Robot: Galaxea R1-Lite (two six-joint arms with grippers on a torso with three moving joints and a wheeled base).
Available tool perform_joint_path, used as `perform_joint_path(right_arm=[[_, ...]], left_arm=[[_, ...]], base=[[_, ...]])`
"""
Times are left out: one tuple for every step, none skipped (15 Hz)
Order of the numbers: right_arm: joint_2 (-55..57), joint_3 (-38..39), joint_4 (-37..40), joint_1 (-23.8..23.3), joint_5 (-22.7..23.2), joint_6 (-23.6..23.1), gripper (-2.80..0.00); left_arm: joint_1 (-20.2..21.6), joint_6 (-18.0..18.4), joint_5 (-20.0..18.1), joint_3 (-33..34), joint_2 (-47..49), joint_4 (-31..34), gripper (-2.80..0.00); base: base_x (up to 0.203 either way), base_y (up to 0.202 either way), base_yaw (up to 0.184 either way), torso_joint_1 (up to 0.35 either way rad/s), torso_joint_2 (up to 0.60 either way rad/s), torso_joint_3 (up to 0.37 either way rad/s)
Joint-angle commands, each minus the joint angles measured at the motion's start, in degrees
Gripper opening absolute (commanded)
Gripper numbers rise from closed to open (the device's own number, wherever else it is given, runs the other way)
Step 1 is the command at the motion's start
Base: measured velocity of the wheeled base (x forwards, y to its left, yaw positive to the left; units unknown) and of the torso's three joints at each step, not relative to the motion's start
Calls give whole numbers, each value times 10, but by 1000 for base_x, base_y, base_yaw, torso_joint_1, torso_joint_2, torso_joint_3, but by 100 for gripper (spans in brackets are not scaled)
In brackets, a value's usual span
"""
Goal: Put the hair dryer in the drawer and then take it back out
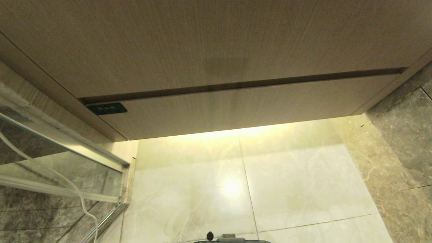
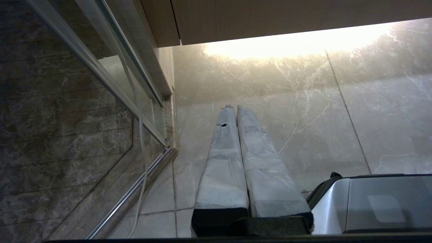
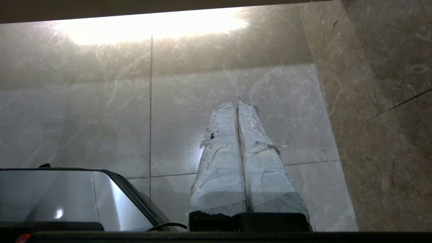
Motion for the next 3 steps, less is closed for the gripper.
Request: perform_joint_path(right_arm=[[1, 0, 0, 0, 0, 0, -280], [2, 0, 0, 0, 0, 0, -280], [2, 0, 0, 0, 0, 0, -280]], left_arm=[[0, 0, 0, 0, 1, 0, -280], [0, 0, 0, 0, 1, 0, -280], [0, 0, 0, 0, 1, 0, -280]], base=[[0, 0, 0, 0, 0, 0], [0, 0, 0, 0, 0, 0], [0, 0, 0, 0, 0, 0]])
